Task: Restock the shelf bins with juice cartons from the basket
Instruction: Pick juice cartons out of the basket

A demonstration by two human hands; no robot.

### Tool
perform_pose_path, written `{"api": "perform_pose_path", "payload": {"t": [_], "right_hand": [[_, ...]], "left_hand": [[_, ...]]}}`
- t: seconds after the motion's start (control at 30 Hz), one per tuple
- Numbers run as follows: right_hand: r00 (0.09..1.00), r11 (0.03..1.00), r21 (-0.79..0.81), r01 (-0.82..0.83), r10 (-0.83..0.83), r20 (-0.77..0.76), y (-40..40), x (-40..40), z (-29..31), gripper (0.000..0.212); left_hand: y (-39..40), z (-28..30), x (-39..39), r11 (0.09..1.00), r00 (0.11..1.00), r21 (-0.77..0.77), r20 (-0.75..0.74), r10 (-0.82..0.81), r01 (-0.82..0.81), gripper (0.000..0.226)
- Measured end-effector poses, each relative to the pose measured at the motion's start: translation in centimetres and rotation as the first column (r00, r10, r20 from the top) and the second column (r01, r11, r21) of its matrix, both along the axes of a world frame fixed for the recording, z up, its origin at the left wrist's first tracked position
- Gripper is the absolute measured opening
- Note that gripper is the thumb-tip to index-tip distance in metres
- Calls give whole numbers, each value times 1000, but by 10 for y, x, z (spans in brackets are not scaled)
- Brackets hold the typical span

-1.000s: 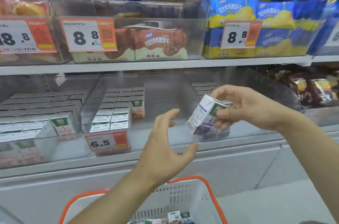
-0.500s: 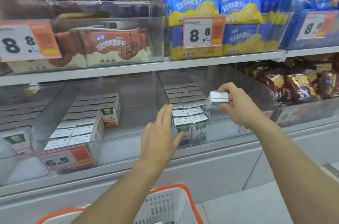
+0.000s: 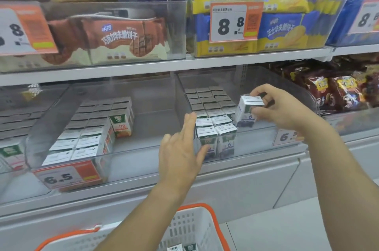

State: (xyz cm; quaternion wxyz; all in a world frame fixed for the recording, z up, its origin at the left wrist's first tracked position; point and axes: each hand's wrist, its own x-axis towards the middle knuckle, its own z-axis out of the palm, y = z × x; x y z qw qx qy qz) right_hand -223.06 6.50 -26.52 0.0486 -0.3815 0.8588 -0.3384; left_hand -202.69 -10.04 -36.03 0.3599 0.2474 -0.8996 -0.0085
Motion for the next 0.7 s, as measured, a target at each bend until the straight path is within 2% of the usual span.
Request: {"api": "perform_pose_path", "payload": {"t": [0.13,0.33,0.5,0.7], "right_hand": [[1000,996,86,4,-3,-17,-11,0,-5,29],[998,995,86,47,-49,27,-37,-2,-28,35],[987,982,127,143,-151,58,-37,-4,-33,42],[991,983,145,116,-124,46,-28,-1,-28,37]], "left_hand": [[-1,-1,0,1000,1000,-19,-7,9,-10,88],[-3,-3,0,997,999,-73,-45,-6,3,87],[-3,-7,-2,993,996,-114,-87,-25,15,87],[-3,-6,-1,994,997,-103,-75,-35,27,87]]}}
